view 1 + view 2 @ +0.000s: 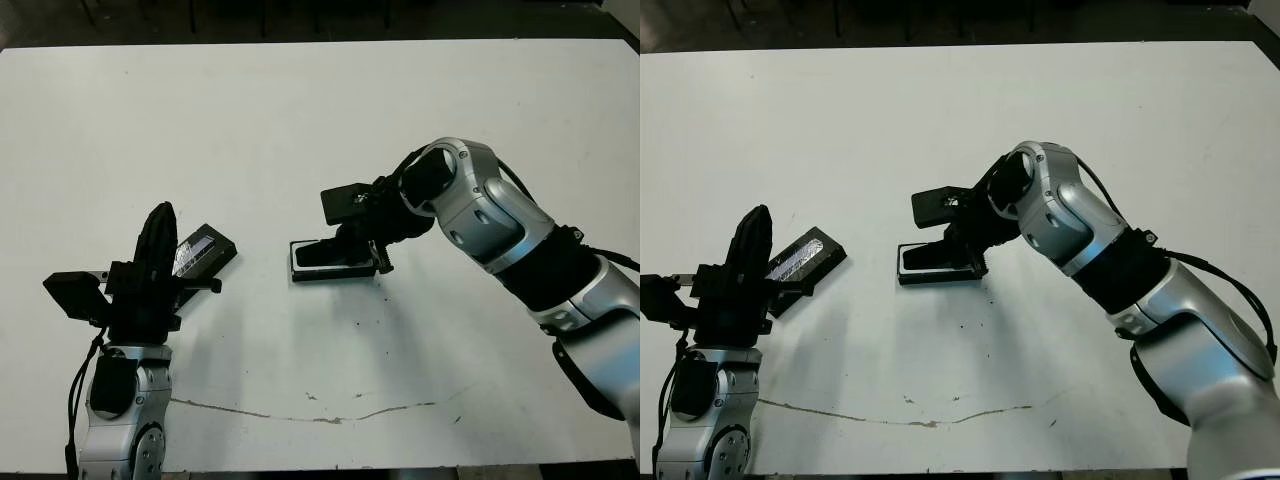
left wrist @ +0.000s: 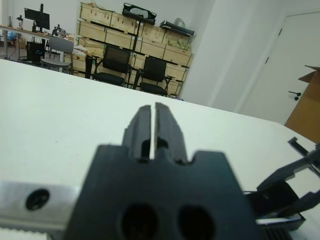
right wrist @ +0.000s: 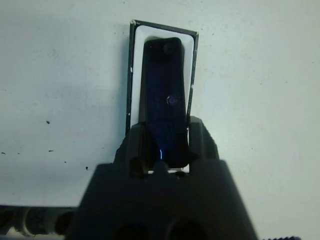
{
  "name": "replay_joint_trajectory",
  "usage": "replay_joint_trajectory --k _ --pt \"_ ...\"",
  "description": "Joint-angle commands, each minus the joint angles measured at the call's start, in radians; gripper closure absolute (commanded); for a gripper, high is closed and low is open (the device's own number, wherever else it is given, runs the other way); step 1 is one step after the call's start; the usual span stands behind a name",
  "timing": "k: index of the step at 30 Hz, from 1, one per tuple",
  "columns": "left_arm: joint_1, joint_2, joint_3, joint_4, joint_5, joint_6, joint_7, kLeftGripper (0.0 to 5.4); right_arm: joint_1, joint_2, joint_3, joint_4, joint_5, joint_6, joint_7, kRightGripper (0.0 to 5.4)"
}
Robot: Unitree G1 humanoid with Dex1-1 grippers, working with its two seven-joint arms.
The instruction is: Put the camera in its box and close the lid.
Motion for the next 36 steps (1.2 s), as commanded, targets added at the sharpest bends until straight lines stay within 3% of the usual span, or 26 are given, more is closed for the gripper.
replay_joint_trajectory --k 1,7,10,19,31,36 --pt "0.016 0.002 0.001 0.0 0.006 0.009 0.006 5.4 0.002 0.026 0.025 0.012 -0.008 -0.003 0.001 4.73" --pt "0.014 0.001 0.001 -0.005 0.002 0.018 0.009 5.4 0.023 0.013 0.01 0.006 -0.003 -0.02 -0.001 4.73" --pt "0.015 0.002 0.001 -0.009 0.01 0.025 0.016 5.4 0.024 -0.007 -0.003 0.02 0.025 -0.116 0.027 4.73" --pt "0.015 0.004 0.001 0.0 0.013 0.013 0.014 5.4 0.0 -0.061 -0.086 0.105 0.106 -0.32 0.11 3.14" --pt "0.02 0.008 -0.001 -0.001 0.013 0.012 0.009 5.4 0.012 -0.074 -0.144 0.115 0.148 -0.383 0.139 1.1" --pt "0.025 0.009 -0.001 -0.005 0.01 0.022 0.011 5.4 0.024 -0.085 -0.192 0.088 0.163 -0.338 0.105 0.2"
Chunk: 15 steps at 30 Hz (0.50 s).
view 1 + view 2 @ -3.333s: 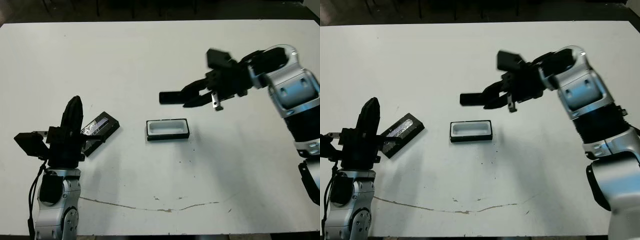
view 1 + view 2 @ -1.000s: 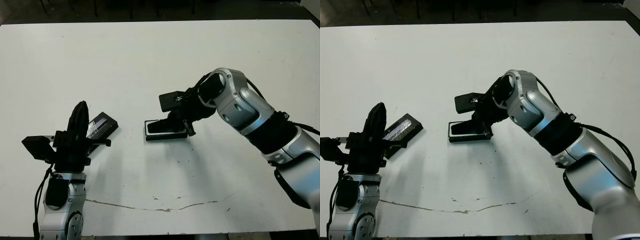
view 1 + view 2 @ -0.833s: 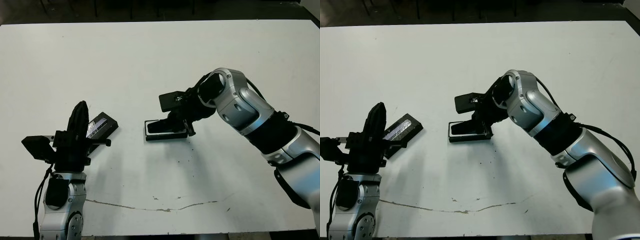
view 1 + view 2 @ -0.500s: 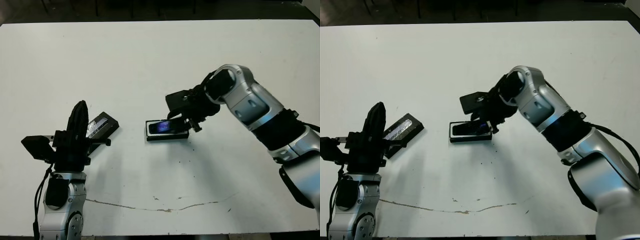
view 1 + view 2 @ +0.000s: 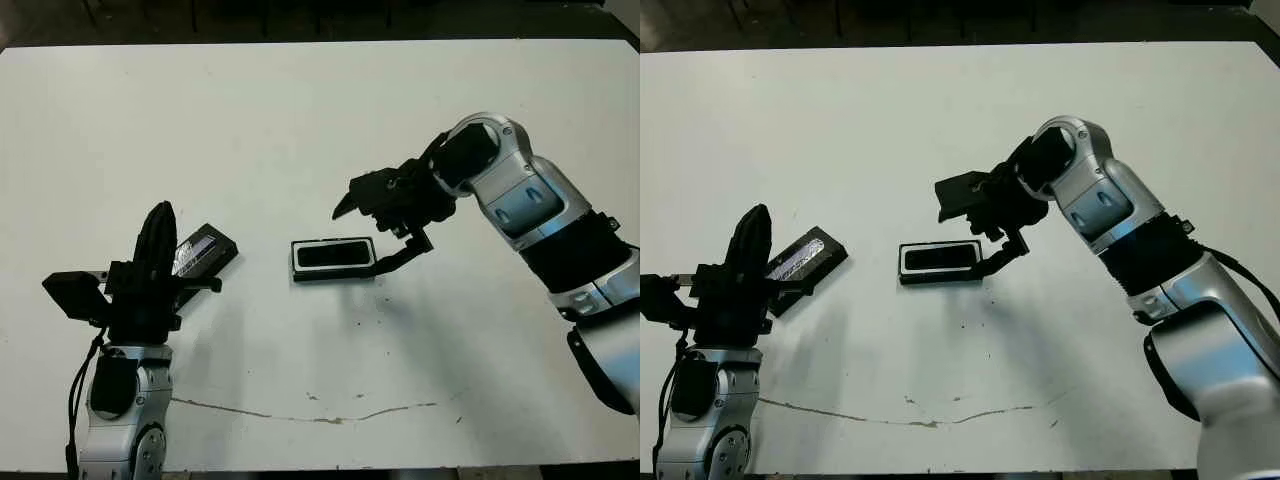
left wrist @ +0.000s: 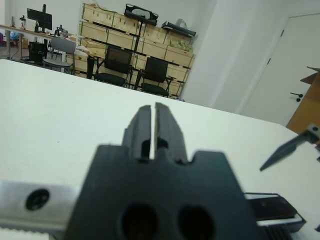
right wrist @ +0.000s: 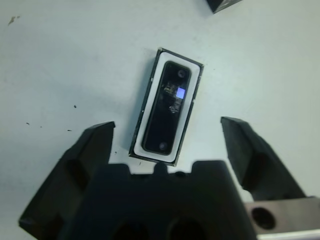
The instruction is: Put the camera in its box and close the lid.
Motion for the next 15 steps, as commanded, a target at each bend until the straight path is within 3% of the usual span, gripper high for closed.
replay_joint_trajectory --k 1,4,9,11,15 --pt "0.023 0.009 0.003 0.005 0.007 0.015 0.0 5.4 0.027 -0.027 -0.051 -0.033 0.021 0.058 -0.03 0.03" --pt "0.025 0.011 0.005 0.009 0.009 0.005 -0.004 5.4 0.075 -0.038 -0.152 -0.107 0.058 0.151 -0.126 0.01" --pt "0.03 0.009 0.008 0.009 0.0 0.009 -0.008 5.4 0.247 -0.011 -0.404 -0.315 0.19 0.306 -0.383 0.01" --pt "0.033 0.007 0.008 0.004 -0.004 0.016 -0.006 5.4 0.317 -0.013 -0.457 -0.418 0.189 0.287 -0.484 0.22" --pt "0.033 0.008 0.01 0.007 -0.011 0.016 -0.011 5.4 0.497 0.03 -0.516 -0.54 0.162 0.089 -0.685 0.83"
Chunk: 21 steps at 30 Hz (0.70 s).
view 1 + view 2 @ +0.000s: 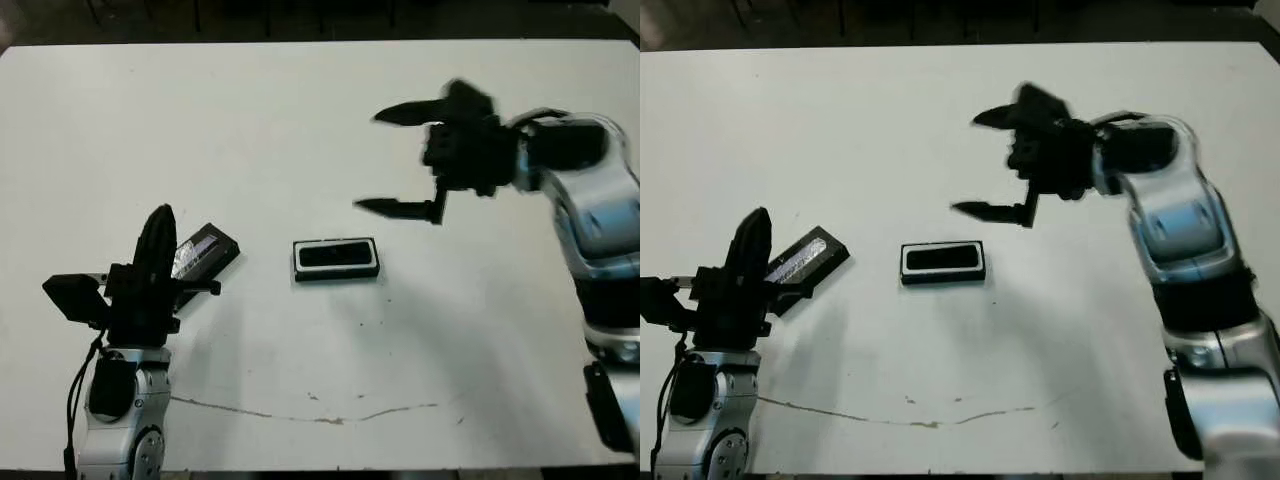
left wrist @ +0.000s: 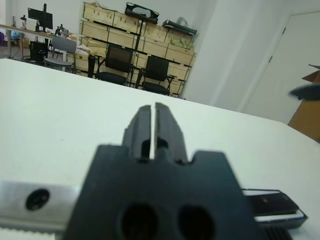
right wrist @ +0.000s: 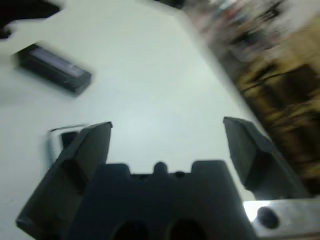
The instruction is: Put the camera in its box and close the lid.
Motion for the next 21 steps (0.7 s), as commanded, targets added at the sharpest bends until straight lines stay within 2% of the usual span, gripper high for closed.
replay_joint_trajectory --k 1,6,9,11,15,21 --pt "0.016 0.009 0.007 0.007 -0.003 0.018 -0.001 5.4 0.154 0.027 -0.006 -0.069 -0.046 -0.148 -0.13 1.03" --pt "0.009 0.014 0.009 0.007 -0.007 0.024 -0.002 5.4 0.279 0.044 0.059 -0.046 -0.126 -0.366 -0.247 1.97" --pt "0.005 0.019 0.009 0.006 -0.009 0.03 -0.003 5.4 0.309 0.055 0.1 -0.011 -0.17 -0.429 -0.295 2.51" --pt "0.005 0.02 0.01 0.002 -0.006 0.033 0.0 5.4 0.317 0.063 0.123 0.012 -0.197 -0.435 -0.322 2.88" --pt "0.003 0.021 0.011 0.007 -0.002 0.017 -0.006 5.4 0.323 0.078 0.166 0.034 -0.252 -0.371 -0.358 3.63" --pt "0.0 0.021 0.016 0.011 -0.006 0.013 -0.016 5.4 0.31 0.091 0.234 0.058 -0.288 -0.286 -0.348 4.74"
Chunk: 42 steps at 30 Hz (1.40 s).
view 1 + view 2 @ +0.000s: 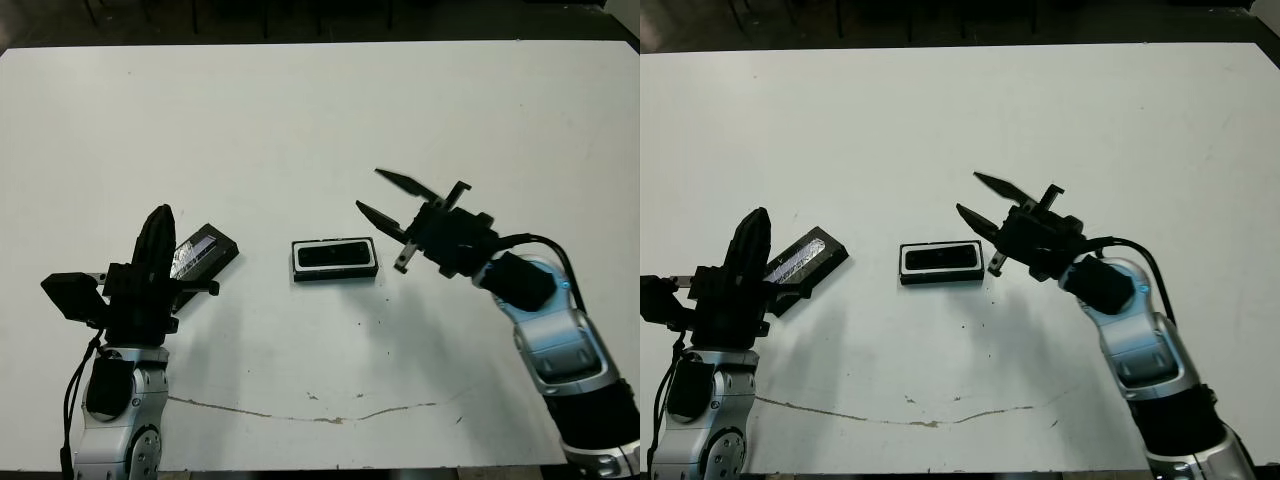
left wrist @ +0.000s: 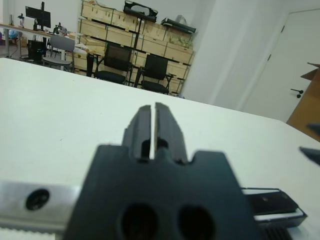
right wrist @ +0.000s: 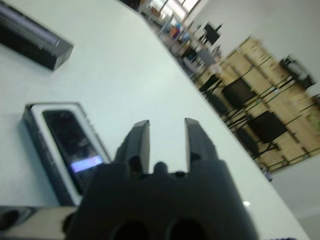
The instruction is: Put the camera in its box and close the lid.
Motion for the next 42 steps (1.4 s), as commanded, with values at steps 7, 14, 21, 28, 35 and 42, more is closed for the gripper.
replay_joint_trajectory --k 7,14,21,28,35,42 --pt "0.012 0.006 0.004 0.005 -0.005 0.016 -0.002 5.4 -0.003 0.012 0.083 0.065 -0.066 0.035 -0.003 5.39" --pt "0.017 0.005 0.004 0.001 0.001 0.018 0.006 5.4 0.027 -0.024 0.13 0.044 -0.103 0.039 0.044 5.39" --pt "0.021 0.005 0.007 -0.005 0.0 0.015 0.007 5.4 0.098 -0.084 0.137 0.013 -0.117 0.037 0.07 5.39" --pt "0.021 0.009 0.011 0.005 0.007 -0.002 -0.003 5.4 0.128 -0.137 0.131 -0.004 -0.134 0.074 0.093 5.39" --pt "0.023 0.01 0.015 0.002 0.006 0.002 0.001 5.4 0.172 -0.112 0.038 -0.024 -0.103 0.055 -0.004 5.39" --pt "0.034 0.024 0.036 -0.021 0.008 0.003 0.002 5.4 0.229 0.024 -0.196 -0.1 0.229 0.049 -0.118 5.39"
